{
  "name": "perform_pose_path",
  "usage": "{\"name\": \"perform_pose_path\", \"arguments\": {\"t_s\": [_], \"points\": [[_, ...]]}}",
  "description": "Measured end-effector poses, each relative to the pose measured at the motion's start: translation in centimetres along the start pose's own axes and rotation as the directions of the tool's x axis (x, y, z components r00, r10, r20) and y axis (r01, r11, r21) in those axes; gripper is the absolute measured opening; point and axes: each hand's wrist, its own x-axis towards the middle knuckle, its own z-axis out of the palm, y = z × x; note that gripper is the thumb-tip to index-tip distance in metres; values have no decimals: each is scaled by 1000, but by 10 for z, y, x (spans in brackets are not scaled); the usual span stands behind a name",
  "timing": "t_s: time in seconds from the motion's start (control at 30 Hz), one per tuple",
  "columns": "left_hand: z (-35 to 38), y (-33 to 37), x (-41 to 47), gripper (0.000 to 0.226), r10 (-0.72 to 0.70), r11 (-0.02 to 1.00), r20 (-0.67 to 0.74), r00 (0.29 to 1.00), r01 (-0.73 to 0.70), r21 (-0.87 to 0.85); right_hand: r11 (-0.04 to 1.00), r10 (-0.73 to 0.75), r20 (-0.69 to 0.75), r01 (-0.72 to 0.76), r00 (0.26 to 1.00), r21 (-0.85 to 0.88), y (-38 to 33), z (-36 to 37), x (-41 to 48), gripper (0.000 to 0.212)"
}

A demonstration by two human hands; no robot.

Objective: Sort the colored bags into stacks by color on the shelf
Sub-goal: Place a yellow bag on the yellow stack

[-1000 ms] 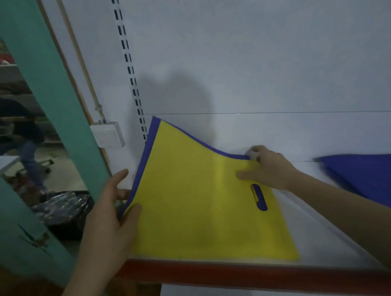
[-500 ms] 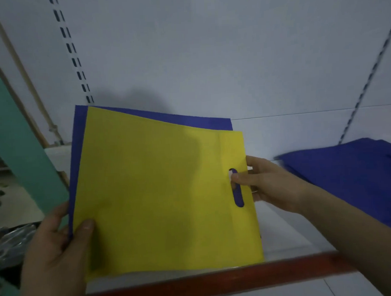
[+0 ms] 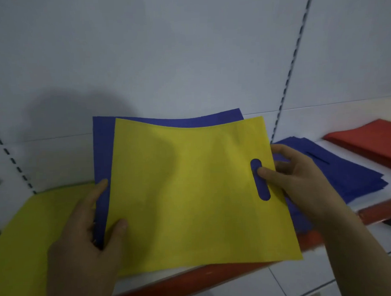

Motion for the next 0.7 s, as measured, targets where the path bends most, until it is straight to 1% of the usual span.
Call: {"name": "perform_pose_path", "arguments": {"t_s": [0.03, 0.13, 0.2, 0.27, 0.3, 0.4, 0.47, 0.57, 0.7], "points": [[14, 9, -5, 67, 4, 1000, 20, 1000, -3, -31, 999, -19, -31, 18, 999, -27, 2, -13, 0, 30], [48, 31, -11, 69, -2, 999, 4, 1000, 2, -41, 997, -25, -89, 18, 996, -79, 13, -55, 7, 22], [77, 47, -18, 66, -47, 997, 14, 999, 48, -59, 993, -9, -106, -4, 994, -121, 25, -87, 16, 16], [105, 62, -24, 52, -79, 995, 32, 996, 81, -57, 989, 3, -118, -20, 993, -149, 35, -119, 26, 13], [119, 70, -26, 44, -71, 996, 37, 997, 73, -60, 987, 7, -119, -27, 993, -161, 39, -134, 30, 12], [159, 90, -33, 33, -67, 997, 56, 996, 68, -20, 973, -5, -125, -24, 992, -230, 50, -175, 42, 9], [181, 100, -38, 27, -54, 998, 41, 998, 53, 25, 965, -7, -114, -23, 993, -260, 59, -199, 52, 9], [206, 115, -44, 25, -2, 993, 41, 999, -3, 118, 949, 30, -82, -54, 996, -309, 70, -224, 71, 7], [229, 129, -48, 18, -11, 981, 61, 998, -1, 194, 923, 61, -56, -78, 997, -378, 82, -242, 94, 10]]}}
